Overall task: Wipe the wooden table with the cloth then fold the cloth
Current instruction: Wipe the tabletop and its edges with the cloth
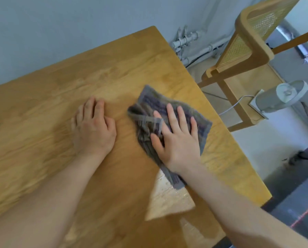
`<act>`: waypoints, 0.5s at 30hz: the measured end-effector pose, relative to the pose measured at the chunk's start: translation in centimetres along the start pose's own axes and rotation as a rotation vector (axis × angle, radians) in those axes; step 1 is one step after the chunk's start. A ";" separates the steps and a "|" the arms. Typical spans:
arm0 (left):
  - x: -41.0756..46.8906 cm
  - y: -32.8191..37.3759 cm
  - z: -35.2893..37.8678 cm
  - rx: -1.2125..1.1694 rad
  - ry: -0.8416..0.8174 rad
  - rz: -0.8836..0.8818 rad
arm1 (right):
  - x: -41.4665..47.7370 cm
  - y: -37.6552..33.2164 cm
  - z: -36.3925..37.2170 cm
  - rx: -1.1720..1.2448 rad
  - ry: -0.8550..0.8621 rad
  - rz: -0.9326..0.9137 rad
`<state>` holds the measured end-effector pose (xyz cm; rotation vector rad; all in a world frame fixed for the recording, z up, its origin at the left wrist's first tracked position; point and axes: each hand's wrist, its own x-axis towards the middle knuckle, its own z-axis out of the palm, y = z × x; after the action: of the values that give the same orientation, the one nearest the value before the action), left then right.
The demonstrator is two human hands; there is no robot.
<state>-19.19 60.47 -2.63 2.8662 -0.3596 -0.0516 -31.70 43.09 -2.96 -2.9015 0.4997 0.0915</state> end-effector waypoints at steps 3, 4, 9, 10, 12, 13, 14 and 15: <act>-0.1 -0.1 0.2 -0.006 -0.005 0.006 | -8.1 -1.2 1.1 -0.026 -0.074 -0.059; -0.2 -0.2 0.2 -0.006 -0.001 0.010 | -9.2 -1.1 1.4 -0.039 -0.090 -0.086; -0.1 -0.4 0.3 0.035 -0.039 0.046 | -1.8 2.5 0.1 -0.023 -0.007 0.016; -0.4 -0.3 0.3 0.043 -0.056 0.050 | 0.9 3.4 -0.4 -0.011 0.020 0.094; -1.7 -0.2 0.4 0.043 -0.071 0.079 | 5.0 4.4 -1.0 0.009 0.019 0.191; -2.6 -0.1 0.4 0.037 -0.080 0.101 | 5.9 4.5 -1.0 0.018 0.010 0.212; -3.5 0.2 0.5 0.035 -0.097 0.126 | 6.0 4.3 -0.8 0.032 0.016 0.229; -4.5 0.5 0.7 0.038 -0.108 0.149 | 5.4 3.8 -0.5 0.043 0.038 0.243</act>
<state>-23.68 60.97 -3.20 2.8711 -0.6007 -0.1749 -27.91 37.75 -3.68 -2.7920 0.8479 0.0601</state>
